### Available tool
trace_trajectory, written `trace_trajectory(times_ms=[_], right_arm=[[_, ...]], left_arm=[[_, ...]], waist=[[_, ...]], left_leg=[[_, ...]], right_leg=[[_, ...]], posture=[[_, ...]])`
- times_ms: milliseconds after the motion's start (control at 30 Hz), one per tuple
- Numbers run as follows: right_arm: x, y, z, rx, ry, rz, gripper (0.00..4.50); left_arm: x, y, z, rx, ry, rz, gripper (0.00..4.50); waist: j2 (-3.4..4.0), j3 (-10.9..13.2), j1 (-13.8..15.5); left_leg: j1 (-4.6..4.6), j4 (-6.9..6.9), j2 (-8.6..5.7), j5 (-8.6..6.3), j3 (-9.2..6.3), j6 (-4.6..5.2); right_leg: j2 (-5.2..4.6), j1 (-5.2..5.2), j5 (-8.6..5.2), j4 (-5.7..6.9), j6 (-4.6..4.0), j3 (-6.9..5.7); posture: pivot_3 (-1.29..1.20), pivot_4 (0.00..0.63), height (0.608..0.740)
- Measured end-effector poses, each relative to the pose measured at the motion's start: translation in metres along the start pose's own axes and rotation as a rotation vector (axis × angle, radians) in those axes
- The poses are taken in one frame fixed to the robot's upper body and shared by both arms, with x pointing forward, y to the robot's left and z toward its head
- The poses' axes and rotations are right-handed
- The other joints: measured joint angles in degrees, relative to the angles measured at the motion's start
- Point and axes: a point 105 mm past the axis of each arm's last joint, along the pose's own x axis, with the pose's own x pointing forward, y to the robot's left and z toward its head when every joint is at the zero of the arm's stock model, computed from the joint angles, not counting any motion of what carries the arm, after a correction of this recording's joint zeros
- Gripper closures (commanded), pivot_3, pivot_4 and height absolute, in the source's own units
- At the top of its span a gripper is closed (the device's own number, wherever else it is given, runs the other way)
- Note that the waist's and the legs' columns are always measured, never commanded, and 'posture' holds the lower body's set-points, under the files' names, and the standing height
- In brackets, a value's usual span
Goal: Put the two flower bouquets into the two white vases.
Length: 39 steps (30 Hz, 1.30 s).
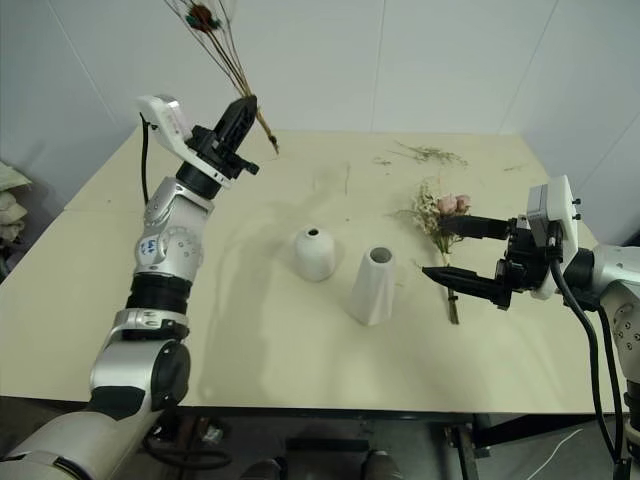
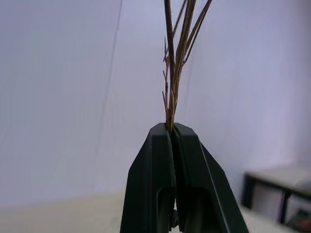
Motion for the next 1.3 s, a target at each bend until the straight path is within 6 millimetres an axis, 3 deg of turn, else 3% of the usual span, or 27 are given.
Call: trace_trajectory(times_ms=[67, 300, 633, 1067, 1300], right_arm=[[-0.001, 0.002, 0.0, 0.008, -0.003, -0.002, 0.0], [-0.003, 0.007, 0.012, 0.013, -0.057, 0.004, 0.0], [0.004, 0.002, 0.054, -0.065, -0.184, 0.057, 0.0], [0.012, 0.001, 0.047, -0.05, -0.147, 0.133, 0.0], [0.012, 0.003, 0.041, -0.033, -0.132, 0.141, 0.0]], left_arm=[[0.001, -0.004, 0.003, -0.03, -0.045, -0.06, 4.46], [-0.001, -0.013, -0.013, -0.179, -0.023, -0.212, 4.46], [0.002, -0.024, -0.026, -0.257, 0.062, -0.341, 4.46], [-0.006, -0.033, -0.052, -0.283, 0.199, -0.381, 4.46], [-0.015, -0.036, -0.073, -0.244, 0.357, -0.395, 4.46]], waist=[[0.0, 0.0, -0.1], [-0.01, 0.0, 0.0], [0.0, 0.0, 0.0], [0.0, 0.0, 0.0], [0.0, 0.0, -0.1]], left_leg=[[0.01, 0.0, 0.0, 0.0, 0.01, 0.01], [0.0, 0.04, 0.0, 0.0, 0.0, 0.02], [0.0, -0.01, 0.01, -0.01, -0.01, 0.02], [-0.01, -0.03, 0.01, -0.03, -0.01, 0.06], [0.0, -0.04, 0.01, -0.03, -0.01, 0.06]], right_leg=[[0.0, 0.0, 0.0, 0.01, 0.01, 0.01], [0.01, 0.01, 0.01, 0.03, 0.03, 0.01], [0.02, 0.0, 0.01, 0.0, 0.04, 0.0], [0.02, -0.03, 0.0, 0.02, 0.06, 0.0], [0.02, -0.03, -0.01, 0.04, 0.07, 0.0]], posture=[[0.0, 0.15, 0.74], [0.0, 0.15, 0.74], [0.0, 0.15, 0.74], [0.0, 0.15, 0.74], [0.0, 0.15, 0.74]])
